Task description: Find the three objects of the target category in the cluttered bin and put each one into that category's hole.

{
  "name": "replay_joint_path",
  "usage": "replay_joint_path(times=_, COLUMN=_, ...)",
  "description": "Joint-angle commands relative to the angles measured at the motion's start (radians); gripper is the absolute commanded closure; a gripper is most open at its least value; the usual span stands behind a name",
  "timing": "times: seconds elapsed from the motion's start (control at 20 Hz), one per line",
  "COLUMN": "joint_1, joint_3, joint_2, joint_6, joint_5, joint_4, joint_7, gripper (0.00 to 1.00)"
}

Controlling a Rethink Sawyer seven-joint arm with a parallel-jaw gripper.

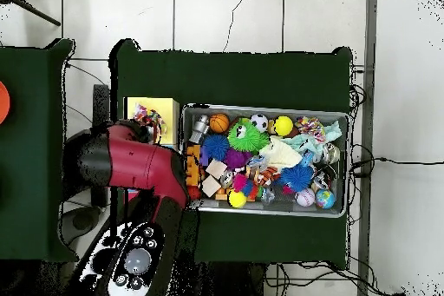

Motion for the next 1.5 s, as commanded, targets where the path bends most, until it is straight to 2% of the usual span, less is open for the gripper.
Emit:
replay_joint_path(times=0.05, joint_1=-0.03, joint_3=0.08, joint_2=0.009, joint_6=0.08, joint_5=0.049, joint_4=-0.009, joint_7=0.277, gripper=1.0)
replay_joint_path(times=0.35, joint_1=-0.012, joint_3=0.044, joint_2=0.029, joint_6=0.018, joint_5=0.058, joint_4=-0.029, joint_7=0.299, gripper=1.0)
replay_joint_path(times=0.45, joint_1=0.025, joint_3=-0.031, joint_2=0.046, joint_6=0.018, joint_5=0.049, joint_4=-0.048, joint_7=0.33, gripper=1.0)
replay_joint_path(times=0.5, joint_1=0.037, joint_3=-0.042, joint_2=0.039, joint_6=0.035, joint_5=0.06, joint_4=-0.031, joint_7=0.358, gripper=1.0)
replay_joint_path(times=0.65, joint_1=0.016, joint_3=0.011, joint_2=0.037, joint_6=-0.059, joint_5=0.075, joint_4=0.004, joint_7=0.34, gripper=1.0)
replay_joint_path(times=0.75, joint_1=-0.021, joint_3=0.082, joint_2=0.04, joint_6=-0.169, joint_5=0.081, joint_4=0.036, joint_7=0.323, gripper=1.0)
replay_joint_path(times=0.85, joint_1=-0.04, joint_3=0.116, joint_2=0.053, joint_6=-0.238, joint_5=0.071, joint_4=0.054, joint_7=0.321, gripper=1.0)
replay_joint_path(times=1.25, joint_1=-0.053, joint_3=0.125, joint_2=0.089, joint_6=-0.295, joint_5=0.043, joint_4=0.067, joint_7=0.288, gripper=1.0)
replay_joint_path(times=1.5, joint_1=-0.037, joint_3=0.093, joint_2=0.125, joint_6=-0.247, joint_5=0.051, joint_4=0.059, joint_7=0.277, gripper=1.0)
